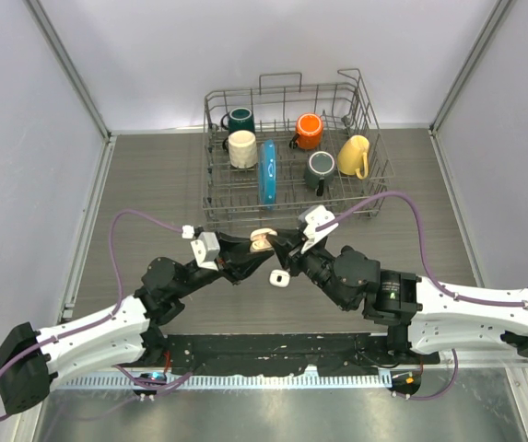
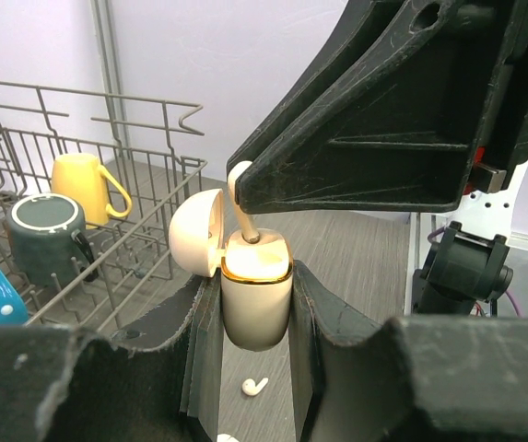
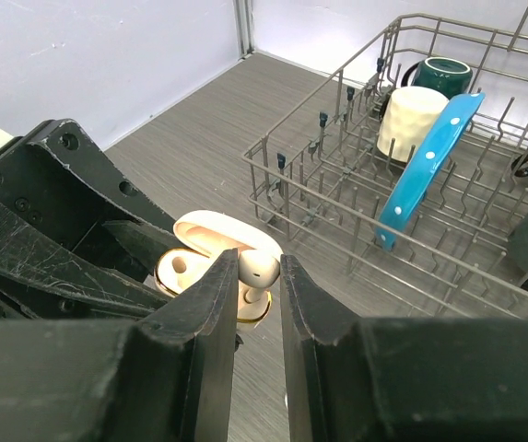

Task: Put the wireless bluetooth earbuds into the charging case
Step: Place the earbud in the charging case.

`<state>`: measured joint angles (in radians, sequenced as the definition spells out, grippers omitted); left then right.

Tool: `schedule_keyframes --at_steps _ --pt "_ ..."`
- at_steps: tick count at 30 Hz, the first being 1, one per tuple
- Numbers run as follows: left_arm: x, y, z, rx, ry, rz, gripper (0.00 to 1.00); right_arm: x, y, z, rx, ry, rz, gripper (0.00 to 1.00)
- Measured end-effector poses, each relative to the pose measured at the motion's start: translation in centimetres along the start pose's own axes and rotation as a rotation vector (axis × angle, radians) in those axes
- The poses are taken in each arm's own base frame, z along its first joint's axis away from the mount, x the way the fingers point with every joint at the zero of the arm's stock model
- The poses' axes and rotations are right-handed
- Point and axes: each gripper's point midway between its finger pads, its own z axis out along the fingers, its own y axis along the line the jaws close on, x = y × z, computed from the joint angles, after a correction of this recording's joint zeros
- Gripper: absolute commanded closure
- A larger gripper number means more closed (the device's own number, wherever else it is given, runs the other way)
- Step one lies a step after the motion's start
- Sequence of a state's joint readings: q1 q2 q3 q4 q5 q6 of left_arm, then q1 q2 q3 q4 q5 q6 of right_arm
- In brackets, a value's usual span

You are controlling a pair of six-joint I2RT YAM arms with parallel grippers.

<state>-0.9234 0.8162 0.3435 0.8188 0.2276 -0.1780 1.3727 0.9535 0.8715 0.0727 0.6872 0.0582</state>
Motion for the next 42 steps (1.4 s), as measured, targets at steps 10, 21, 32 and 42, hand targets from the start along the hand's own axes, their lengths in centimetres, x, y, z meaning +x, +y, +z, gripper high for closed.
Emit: schedule_keyframes --at_steps 10,21,32,42 --pt "-0.1 0.0 0.0 0.000 -0.003 0.002 1.00 0.0 0.3 0.0 -0.016 0.002 -0.005 0.99" --pt "0.3 0.0 -0.2 -0.002 0.005 0.001 1.00 0.6 0.5 -0.3 -0.034 0.041 -0.010 0.99" --pt "0.4 0.3 -0.2 -0.020 0.006 0.001 1.00 1.3 0.6 -0.5 -0.052 0.069 -0.026 0.99" --pt "0.4 0.3 -0.2 -0.018 0.005 0.001 1.00 1.4 0.7 -0.4 -0.052 0.072 -0.027 0.93"
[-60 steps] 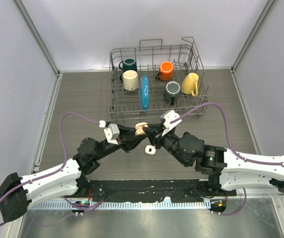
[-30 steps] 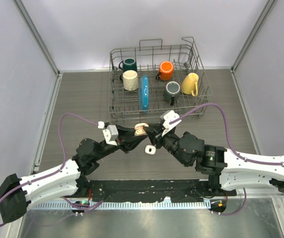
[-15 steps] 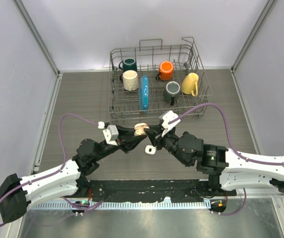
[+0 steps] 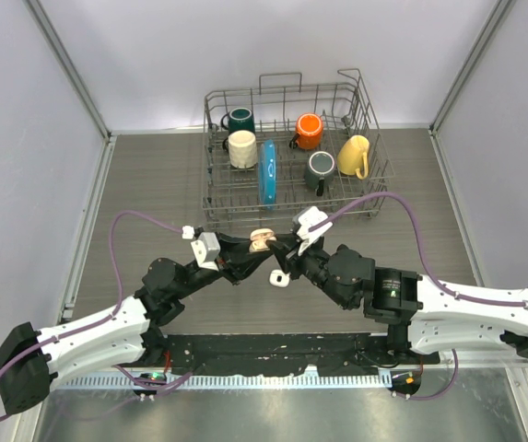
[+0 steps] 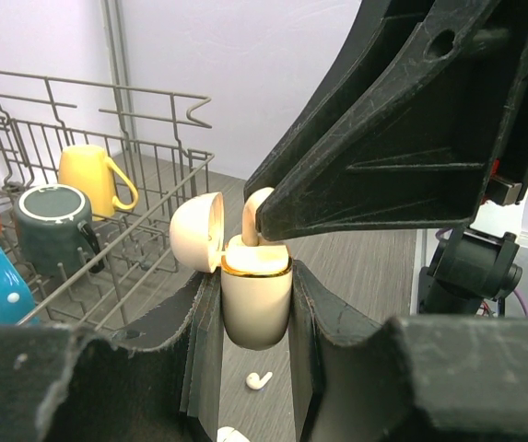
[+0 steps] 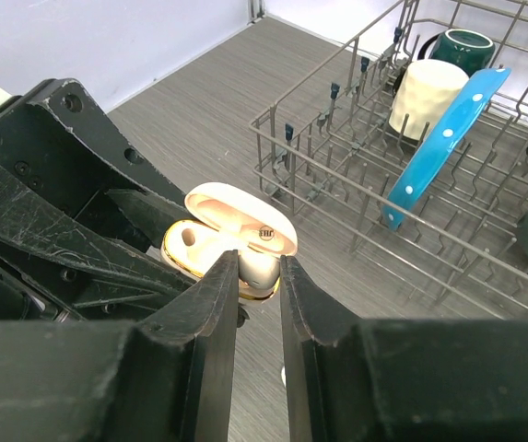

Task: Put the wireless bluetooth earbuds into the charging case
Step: Place the earbud in the charging case.

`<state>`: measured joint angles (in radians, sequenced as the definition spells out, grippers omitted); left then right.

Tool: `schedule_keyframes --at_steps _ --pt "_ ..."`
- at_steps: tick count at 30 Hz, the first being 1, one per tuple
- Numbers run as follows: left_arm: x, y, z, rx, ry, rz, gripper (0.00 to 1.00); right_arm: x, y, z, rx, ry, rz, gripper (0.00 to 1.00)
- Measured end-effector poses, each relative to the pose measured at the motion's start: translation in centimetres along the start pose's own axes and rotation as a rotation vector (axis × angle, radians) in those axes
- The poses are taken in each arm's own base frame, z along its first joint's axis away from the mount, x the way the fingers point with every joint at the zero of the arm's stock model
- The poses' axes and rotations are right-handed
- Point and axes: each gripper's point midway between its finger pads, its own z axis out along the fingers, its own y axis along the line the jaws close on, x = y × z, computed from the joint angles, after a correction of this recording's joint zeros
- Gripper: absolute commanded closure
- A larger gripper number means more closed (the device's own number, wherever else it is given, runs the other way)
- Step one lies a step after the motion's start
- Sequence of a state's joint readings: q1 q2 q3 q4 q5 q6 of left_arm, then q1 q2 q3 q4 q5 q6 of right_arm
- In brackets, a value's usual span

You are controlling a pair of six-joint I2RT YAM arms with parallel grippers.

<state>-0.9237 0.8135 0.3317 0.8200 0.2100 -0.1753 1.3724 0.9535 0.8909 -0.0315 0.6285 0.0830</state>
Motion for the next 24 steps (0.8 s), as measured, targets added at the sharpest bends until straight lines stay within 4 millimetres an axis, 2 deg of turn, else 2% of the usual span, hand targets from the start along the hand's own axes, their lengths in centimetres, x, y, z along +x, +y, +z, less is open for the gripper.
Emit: schedule_keyframes --at_steps 6,7,9,12,13,16,19,24 --pt "0.2 0.1 -0.1 -0.004 0.000 0.001 1.00 0.3 0.2 0.6 0.017 0.022 -0.010 0.84" --pt "0.1 0.1 -0.2 -0.005 -0.002 0.002 1.00 0.3 0.2 0.7 0.021 0.024 -0.009 0.76" --pt "-0.1 0.2 -0.1 -0.007 -0.009 0.004 1.00 0.1 0.2 0.8 0.024 0.024 -0.002 0.71" --pt "-0.3 0.1 -0.1 -0.005 -0.017 0.006 1.00 -0.1 0.3 0.8 0.023 0.022 0.015 0.54" --pt "-0.3 0.1 -0.1 -0.005 -0.019 0.008 1.00 -0.2 0.4 0.7 0.021 0.020 0.025 0.43" --pt "-0.4 0.1 -0.1 -0.004 -0.025 0.010 1.00 -0.6 0.6 0.7 0.017 0.014 0.055 0.26" --pt "-0.6 0.1 -0.1 -0.003 -0.037 0.014 1.00 -0.8 0.7 0.6 0.008 0.012 0.084 0.18" --pt "-1.3 0.0 -0.1 0.000 -0.063 0.019 1.00 -1.0 0.3 0.4 0.012 0.015 0.141 0.17"
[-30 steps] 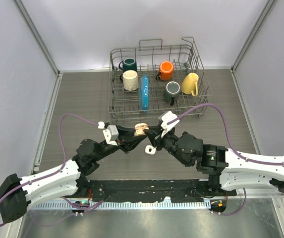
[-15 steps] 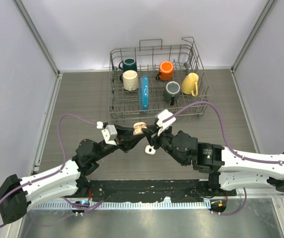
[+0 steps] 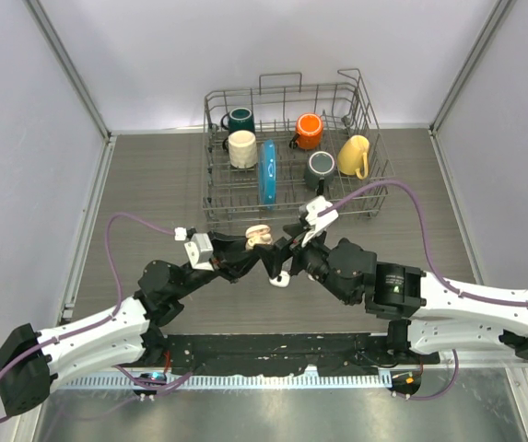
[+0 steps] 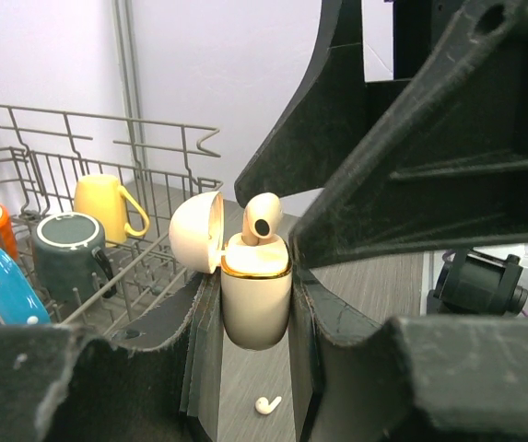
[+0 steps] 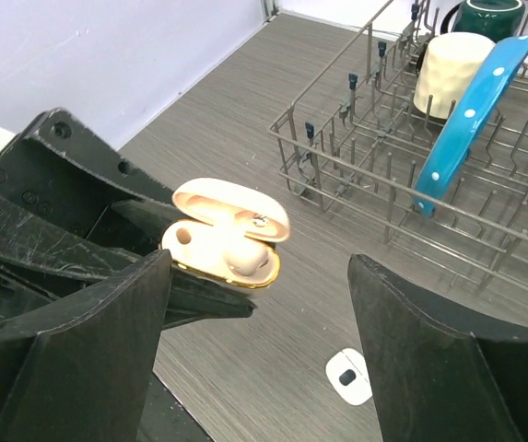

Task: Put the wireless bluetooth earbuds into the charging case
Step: Place the earbud in the charging case.

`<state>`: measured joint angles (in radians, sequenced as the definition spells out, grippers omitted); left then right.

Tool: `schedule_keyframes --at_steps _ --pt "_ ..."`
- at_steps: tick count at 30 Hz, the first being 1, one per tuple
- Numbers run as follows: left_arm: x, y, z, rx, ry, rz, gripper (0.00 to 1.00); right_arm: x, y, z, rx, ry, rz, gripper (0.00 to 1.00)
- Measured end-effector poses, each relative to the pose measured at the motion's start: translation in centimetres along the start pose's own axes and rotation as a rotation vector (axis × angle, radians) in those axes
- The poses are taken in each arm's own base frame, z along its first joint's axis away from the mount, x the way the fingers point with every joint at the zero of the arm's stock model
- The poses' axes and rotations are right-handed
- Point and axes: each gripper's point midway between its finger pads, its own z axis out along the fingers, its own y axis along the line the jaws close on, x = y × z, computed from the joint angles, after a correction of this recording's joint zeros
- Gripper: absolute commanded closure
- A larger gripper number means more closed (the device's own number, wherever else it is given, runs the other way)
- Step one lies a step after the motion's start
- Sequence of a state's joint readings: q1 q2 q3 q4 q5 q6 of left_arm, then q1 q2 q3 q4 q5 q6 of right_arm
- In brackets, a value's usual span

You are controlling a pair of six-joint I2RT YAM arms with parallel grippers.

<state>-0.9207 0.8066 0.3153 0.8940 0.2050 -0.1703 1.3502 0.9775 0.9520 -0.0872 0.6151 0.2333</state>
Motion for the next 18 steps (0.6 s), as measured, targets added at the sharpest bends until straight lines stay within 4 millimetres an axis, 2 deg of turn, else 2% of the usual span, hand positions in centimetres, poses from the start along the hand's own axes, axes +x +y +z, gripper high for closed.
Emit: schedule_keyframes --at_steps 4,8,13,17,18 --pt "-0.2 0.0 0.0 0.001 -0.009 0.002 1.00 -0.9 -0.9 -0.3 0.015 -0.017 0.071 0.16" --pt "-0.3 0.0 0.1 0.002 -0.013 0.003 1.00 -2.6 -2.0 -0.5 0.027 -0.050 0.180 0.16" --pt "-0.6 0.0 0.0 0.002 -0.020 0.008 1.00 -5.3 -4.6 -0.2 0.053 -0.079 0.352 0.16" --pt "-0.7 0.0 0.0 0.002 -0.024 0.020 1.00 -5.6 -5.8 0.0 0.041 -0.047 0.453 0.16" --pt "-0.7 0.0 0.0 0.002 -0.024 0.022 1.00 -5.3 -5.9 0.1 0.032 -0.031 0.473 0.19"
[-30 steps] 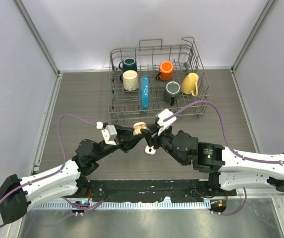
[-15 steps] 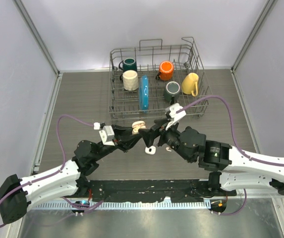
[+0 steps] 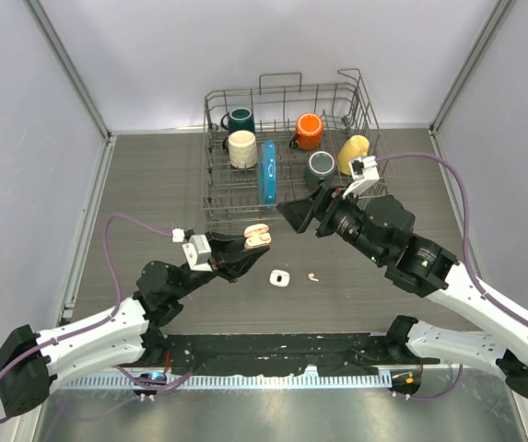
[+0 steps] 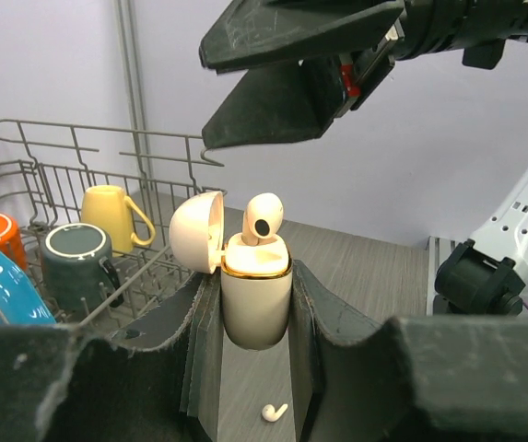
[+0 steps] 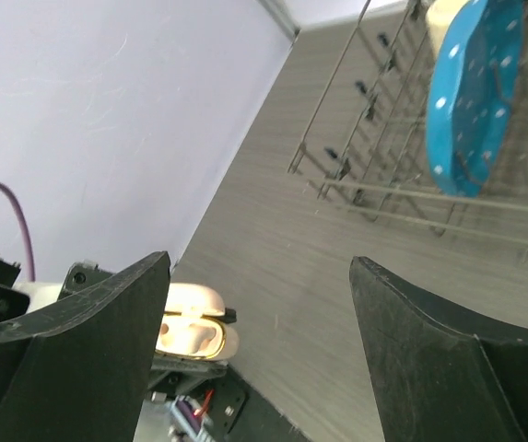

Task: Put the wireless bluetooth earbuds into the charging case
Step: Place the earbud in the charging case.

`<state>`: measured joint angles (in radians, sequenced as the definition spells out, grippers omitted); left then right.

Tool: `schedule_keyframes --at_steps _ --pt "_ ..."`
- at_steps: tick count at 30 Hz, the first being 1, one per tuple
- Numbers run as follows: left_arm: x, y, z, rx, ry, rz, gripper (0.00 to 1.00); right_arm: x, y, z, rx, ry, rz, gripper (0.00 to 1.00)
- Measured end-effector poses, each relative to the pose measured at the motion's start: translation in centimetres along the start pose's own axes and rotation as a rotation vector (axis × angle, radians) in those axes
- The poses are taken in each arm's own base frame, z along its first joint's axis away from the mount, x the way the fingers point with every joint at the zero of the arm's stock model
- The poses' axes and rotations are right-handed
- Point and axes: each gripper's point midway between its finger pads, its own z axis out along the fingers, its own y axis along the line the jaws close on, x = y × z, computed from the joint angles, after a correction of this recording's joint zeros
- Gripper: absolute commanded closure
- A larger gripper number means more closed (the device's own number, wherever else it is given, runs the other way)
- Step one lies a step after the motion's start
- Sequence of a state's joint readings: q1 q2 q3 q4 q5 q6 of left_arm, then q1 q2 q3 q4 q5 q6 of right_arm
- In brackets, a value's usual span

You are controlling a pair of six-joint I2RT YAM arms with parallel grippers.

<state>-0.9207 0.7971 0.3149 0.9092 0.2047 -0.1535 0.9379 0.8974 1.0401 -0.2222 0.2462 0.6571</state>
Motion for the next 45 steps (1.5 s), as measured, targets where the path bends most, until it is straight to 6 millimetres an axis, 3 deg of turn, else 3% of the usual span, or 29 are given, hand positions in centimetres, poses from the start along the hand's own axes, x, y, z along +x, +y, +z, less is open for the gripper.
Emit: schedule_keyframes --at_steps 9,22,36,39,45 --pt "-0.2 0.0 0.0 0.001 -0.006 0.006 1.00 4.5 2.2 -0.1 -0.164 0.217 0.050 0.27" --pt "-0.7 -0.1 -0.1 0.002 -0.020 0.009 1.00 5.6 3.3 -1.0 -0.248 0.268 0.044 0.41" --pt "-0.8 -0.1 -0.1 0.003 -0.021 0.009 1.00 6.6 2.6 -0.2 -0.225 0.297 0.043 0.46" --pt "-0.8 -0.1 -0.1 0.003 -0.020 0.008 1.00 6.7 2.6 -0.1 -0.222 0.296 0.043 0.47" --pt "-0.8 -0.1 -0.1 0.003 -0.023 0.009 1.00 6.7 2.4 0.1 -0.211 0.291 0.049 0.30"
